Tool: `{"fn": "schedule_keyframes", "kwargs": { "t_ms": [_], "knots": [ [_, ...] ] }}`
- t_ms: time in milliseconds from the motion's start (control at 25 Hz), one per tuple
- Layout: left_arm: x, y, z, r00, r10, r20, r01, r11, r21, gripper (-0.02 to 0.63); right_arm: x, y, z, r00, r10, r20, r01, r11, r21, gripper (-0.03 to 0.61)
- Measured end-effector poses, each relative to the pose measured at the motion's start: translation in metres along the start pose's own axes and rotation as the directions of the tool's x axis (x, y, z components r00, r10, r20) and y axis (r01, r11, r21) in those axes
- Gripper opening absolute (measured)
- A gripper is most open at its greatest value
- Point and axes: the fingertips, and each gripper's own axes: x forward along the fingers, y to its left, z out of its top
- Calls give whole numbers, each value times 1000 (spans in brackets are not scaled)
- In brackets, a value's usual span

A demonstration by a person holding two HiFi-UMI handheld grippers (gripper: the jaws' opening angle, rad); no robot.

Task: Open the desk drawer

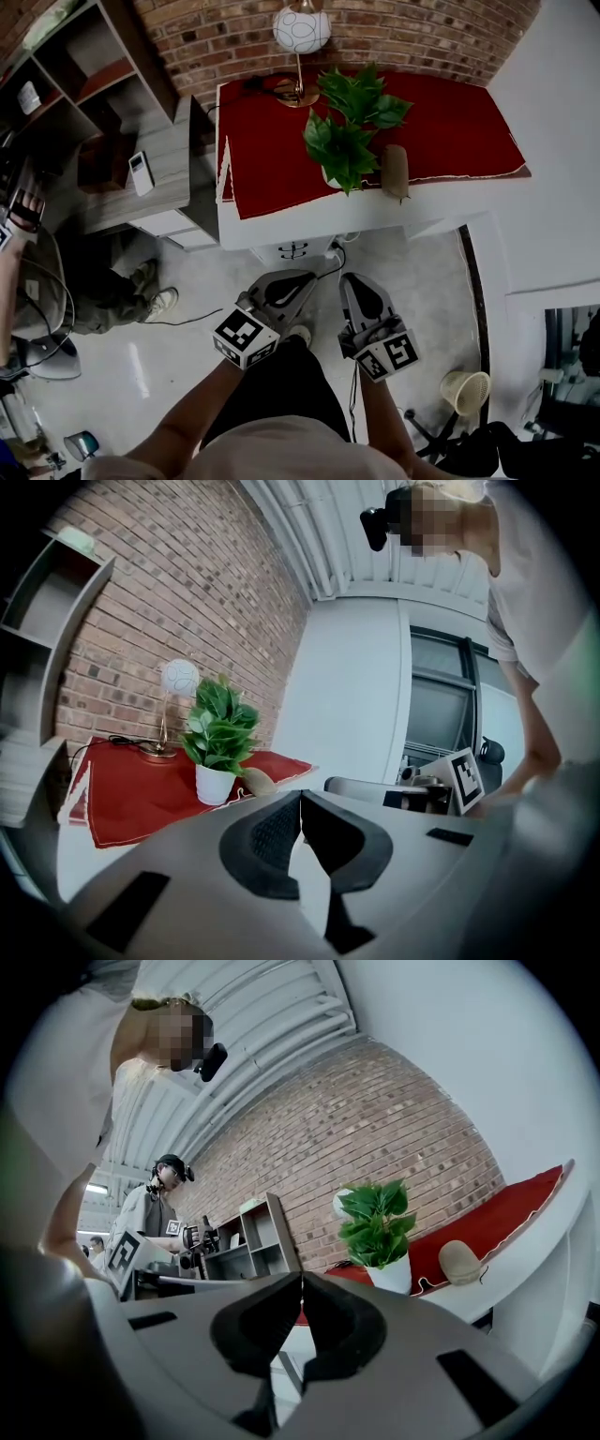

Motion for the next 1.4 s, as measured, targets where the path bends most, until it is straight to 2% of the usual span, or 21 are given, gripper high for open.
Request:
{"fn": "schedule_keyframes", "kwargs": {
  "t_ms": [240, 480, 640, 880, 1160, 1400],
  "knots": [
    [1, 15, -6, 1000, 1, -20, -1, 1000, 17, 11, 8, -7, 4, 999, -11, 36, 12, 1000, -26, 17],
    [8, 20, -26, 999, -40, -34, 41, 999, 24, 11, 15, -11, -5, 999, 25, 27, -23, 996, -81, 17],
    [14, 25, -40, 997, -66, -29, 67, 998, 19, 11, 18, -16, -16, 999, 18, 31, -15, 997, -79, 17],
    [22, 35, -78, 995, -83, -47, 85, 996, 36, 11, 20, -27, -44, 1000, -3, 24, 4, 998, -67, 17],
    [30, 54, -127, 994, -94, -51, 97, 994, 56, 11, 27, -45, -87, 1000, 2, 31, 1, 995, -99, 17],
    [40, 66, -171, 996, -81, -35, 82, 996, 45, 11, 27, -57, -129, 999, -4, 47, 9, 995, -103, 17]
  ]
}}
